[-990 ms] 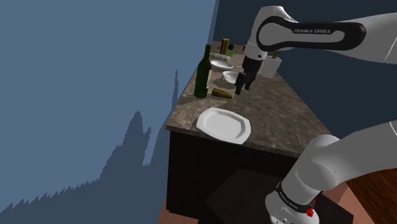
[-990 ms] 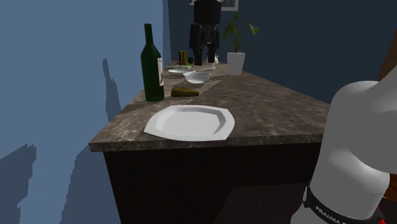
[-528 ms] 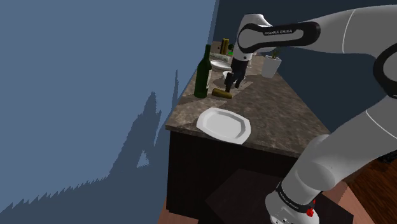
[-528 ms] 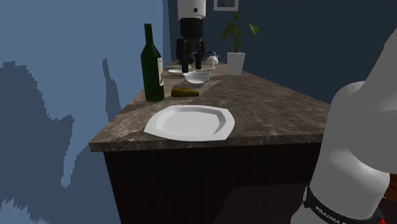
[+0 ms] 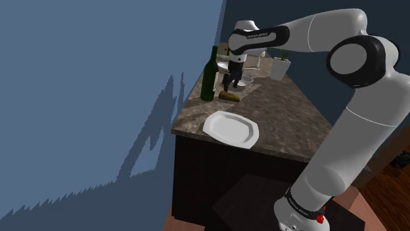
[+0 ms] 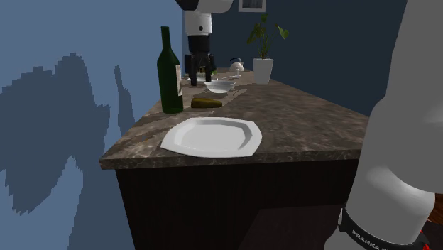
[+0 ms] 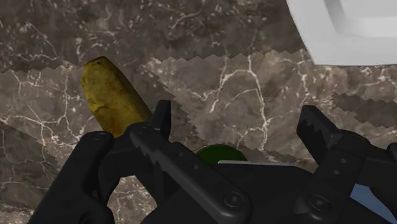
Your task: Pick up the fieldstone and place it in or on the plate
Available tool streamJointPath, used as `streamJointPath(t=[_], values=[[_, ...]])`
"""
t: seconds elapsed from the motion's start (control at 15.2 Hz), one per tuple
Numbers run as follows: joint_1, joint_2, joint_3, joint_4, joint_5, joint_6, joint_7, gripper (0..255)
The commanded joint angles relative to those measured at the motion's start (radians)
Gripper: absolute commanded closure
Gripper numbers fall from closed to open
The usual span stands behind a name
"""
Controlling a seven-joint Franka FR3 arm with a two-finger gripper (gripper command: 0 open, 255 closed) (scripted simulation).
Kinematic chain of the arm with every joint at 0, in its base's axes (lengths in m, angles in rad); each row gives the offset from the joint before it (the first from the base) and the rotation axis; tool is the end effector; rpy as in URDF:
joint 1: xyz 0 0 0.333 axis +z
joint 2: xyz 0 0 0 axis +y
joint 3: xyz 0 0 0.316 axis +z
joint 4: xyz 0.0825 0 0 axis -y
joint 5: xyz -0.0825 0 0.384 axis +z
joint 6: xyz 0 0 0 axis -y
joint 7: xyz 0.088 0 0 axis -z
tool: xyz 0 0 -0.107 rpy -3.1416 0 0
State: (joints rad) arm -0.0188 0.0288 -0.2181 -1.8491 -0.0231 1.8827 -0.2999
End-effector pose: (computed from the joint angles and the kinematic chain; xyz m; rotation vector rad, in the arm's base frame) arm 0.5549 -0.1346 0.5029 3.1110 0.1091 -0.0035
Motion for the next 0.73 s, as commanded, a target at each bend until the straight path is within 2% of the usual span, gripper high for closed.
streamJointPath(t=[0.0, 0.4, 0.66], values=[[-0.010, 0.088, -0.009, 0.081, 0.016, 0.002, -0.021, 0], [-0.057, 0.355, -0.018, 0.384, 0.066, -0.051, -0.069, 0], [-0.105, 0.563, -0.014, 0.662, 0.098, -0.131, -0.090, 0]])
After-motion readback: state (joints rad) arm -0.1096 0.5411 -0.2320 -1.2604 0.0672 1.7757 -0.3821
